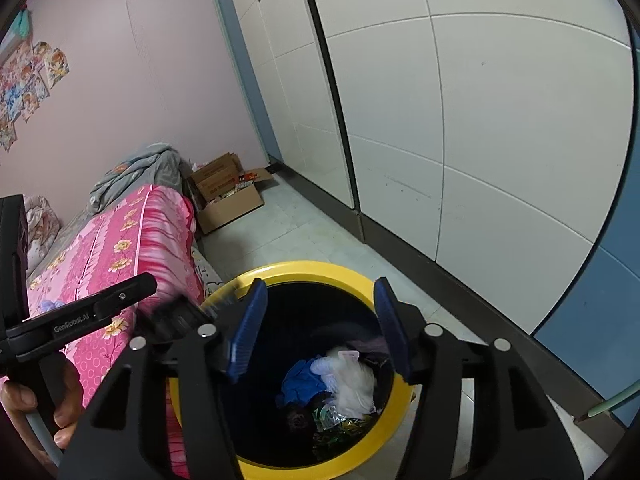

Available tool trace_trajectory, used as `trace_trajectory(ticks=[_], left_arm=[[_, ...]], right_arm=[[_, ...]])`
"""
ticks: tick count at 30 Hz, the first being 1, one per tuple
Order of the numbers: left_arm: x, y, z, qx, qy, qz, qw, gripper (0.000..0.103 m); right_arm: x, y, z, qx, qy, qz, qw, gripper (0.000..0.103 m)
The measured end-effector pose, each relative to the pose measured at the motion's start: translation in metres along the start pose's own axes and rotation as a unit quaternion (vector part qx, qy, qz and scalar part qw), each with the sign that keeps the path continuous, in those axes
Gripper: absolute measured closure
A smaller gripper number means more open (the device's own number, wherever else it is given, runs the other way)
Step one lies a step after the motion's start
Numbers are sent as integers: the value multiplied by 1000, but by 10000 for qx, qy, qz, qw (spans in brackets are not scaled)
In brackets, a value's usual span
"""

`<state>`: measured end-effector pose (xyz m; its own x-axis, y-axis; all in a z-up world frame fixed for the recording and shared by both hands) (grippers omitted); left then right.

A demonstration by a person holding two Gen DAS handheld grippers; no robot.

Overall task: Collect trash
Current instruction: 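Open both tools to drop the bag and tissue into the bin, then move both open tools back toward the remaining trash on the bed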

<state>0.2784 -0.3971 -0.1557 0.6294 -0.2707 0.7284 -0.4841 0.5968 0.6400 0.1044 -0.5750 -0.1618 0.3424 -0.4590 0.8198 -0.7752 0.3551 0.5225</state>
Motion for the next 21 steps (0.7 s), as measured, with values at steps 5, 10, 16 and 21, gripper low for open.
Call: trace_trajectory(ticks=[5,10,16,21], left_arm=[[6,16,-1,0,45,190,9998,19],[13,39,-13,121,129,394,9991,16],[22,73,-35,366,171,676,9969,15],[26,105,-60,589,287,910,9937,14]], right_arm=[[8,13,-1,-15,-5,133,9999,44],[14,27,-6,64,-2,216,9997,42],[23,45,-23,304,47,328,9990,38],[31,59,-46,559,196,394,9975,36]])
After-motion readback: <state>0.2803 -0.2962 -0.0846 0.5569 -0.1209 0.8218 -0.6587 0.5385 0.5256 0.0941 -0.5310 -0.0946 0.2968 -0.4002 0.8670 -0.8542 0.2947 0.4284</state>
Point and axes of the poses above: each gripper's, at about its wrist camera, not at the fingertips, and y roughly against the way its jaws point, z to its right, x to its top, the point moved 5 cm from there along -y, roughly the way its jaws point, and after that the axes turned 5 degrees about z, right-handed, at the moved point
